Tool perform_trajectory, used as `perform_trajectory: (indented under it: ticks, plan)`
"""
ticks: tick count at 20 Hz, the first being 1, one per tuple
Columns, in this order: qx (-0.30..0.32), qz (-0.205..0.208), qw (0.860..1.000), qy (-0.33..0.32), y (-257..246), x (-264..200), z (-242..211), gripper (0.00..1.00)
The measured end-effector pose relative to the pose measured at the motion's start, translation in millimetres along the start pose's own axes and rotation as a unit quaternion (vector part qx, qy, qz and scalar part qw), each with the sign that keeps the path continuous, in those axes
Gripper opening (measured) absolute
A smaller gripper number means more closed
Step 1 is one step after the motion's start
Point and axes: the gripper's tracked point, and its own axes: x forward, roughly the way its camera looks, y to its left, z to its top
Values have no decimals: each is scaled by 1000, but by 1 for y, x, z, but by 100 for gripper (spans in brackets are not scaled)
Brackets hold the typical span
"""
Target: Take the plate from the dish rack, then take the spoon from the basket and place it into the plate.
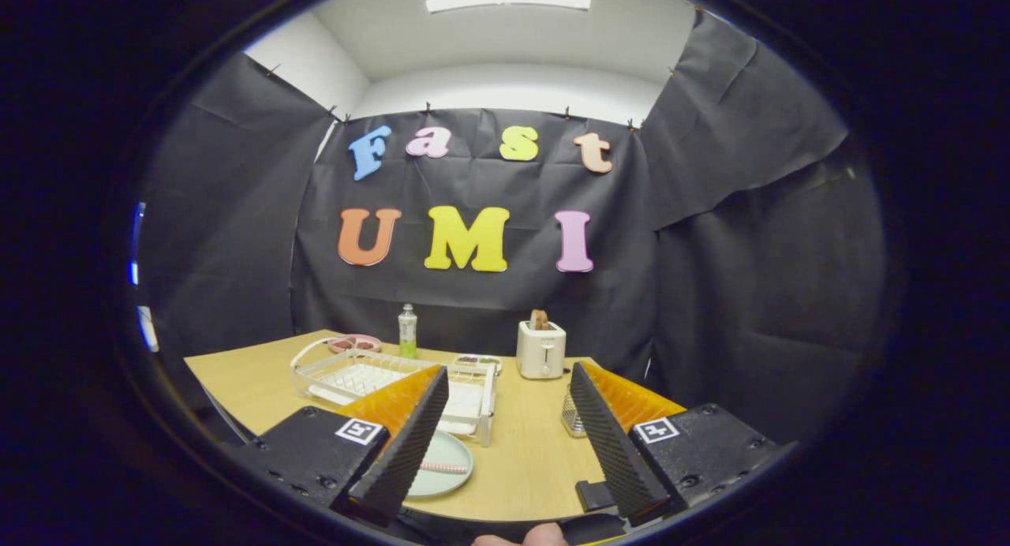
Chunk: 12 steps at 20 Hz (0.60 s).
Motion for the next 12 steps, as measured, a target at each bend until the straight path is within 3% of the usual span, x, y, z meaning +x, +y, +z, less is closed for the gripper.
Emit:
perform_trajectory:
  ticks: [12]
  plan:
    - [4, 19, 1000, -12, 21, -17, -6, 100]
